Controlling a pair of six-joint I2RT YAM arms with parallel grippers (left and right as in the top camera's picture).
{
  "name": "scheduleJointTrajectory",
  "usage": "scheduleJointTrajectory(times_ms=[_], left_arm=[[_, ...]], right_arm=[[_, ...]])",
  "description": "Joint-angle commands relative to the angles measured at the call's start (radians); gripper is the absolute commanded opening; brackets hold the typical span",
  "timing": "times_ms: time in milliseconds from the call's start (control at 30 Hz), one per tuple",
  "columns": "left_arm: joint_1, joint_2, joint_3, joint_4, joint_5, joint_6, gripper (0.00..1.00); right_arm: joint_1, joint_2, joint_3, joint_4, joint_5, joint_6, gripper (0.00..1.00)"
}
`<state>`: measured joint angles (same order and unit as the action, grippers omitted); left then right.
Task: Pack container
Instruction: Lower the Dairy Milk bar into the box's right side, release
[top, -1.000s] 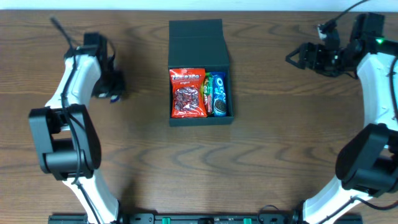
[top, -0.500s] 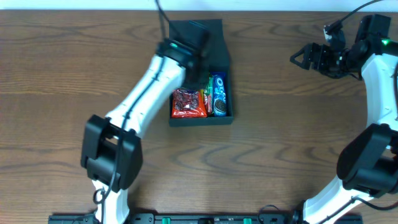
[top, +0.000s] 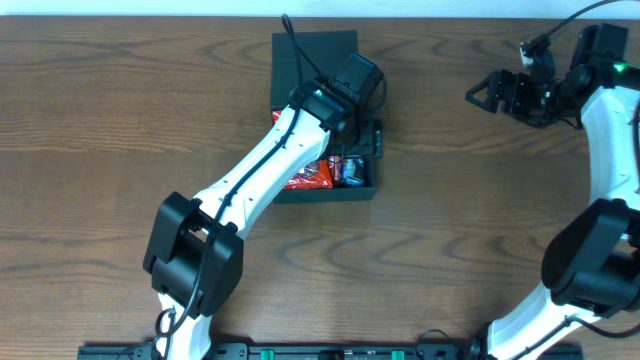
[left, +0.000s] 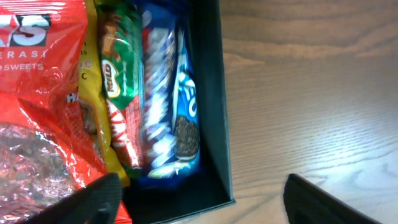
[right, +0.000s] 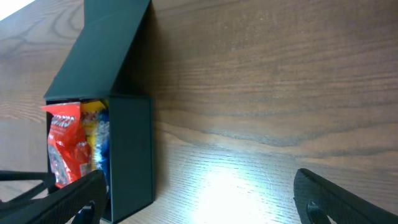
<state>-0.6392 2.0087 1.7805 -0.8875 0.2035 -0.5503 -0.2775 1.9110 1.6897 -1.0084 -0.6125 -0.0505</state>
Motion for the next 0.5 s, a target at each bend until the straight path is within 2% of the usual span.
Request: scheduleJointTrajectory(times_ms=[0,33,67,133,200,233,267,300,333,367,467], left_arm=[[0.006,0.005,0.014,0.016,0.0,-0.007,0.88],[0.008,0.005,0.019,0.03,0.001,0.011,0.98],[0.013,0.003,0.026,0.041,0.01,0.022,0.95],[0.032,0.003,0.048,0.079,0.076,0.068,0.95],[0.067,0.002,0.079,0.104,0.161,0.116,0.95],[0.087,0.001,0.095,0.103,0.178,0.119,0.95],[0.111,-0.001,0.111,0.103,0.192,0.127,0.96],[0.143,-0.003,0.127,0.103,0.211,0.151,0.69],[0.188,-0.006,0.146,0.103,0.229,0.175,0.15],[0.215,-0.008,0.153,0.104,0.233,0.181,0.06],[0.335,-0.011,0.166,0.12,0.232,0.181,0.06]], right_arm=[[-0.004,0.002,0.005,-0.002,-0.005,0.008,0.95],[-0.003,0.002,0.005,-0.002,-0.005,0.008,0.95],[-0.003,0.002,0.005,-0.002,-0.005,0.002,0.95],[-0.003,0.002,0.005,-0.001,-0.005,-0.003,0.93],[0.001,0.002,0.005,0.002,-0.005,-0.002,0.88],[0.005,0.002,0.005,0.003,-0.005,-0.003,0.8],[0.01,0.002,0.005,0.004,-0.005,-0.003,0.64],[0.019,0.002,0.005,0.006,-0.005,-0.003,0.38],[0.032,0.002,0.004,0.012,-0.005,-0.003,0.01],[0.043,0.003,0.004,0.02,-0.005,-0.005,0.01],[0.094,0.011,-0.002,0.06,-0.005,-0.018,0.01]])
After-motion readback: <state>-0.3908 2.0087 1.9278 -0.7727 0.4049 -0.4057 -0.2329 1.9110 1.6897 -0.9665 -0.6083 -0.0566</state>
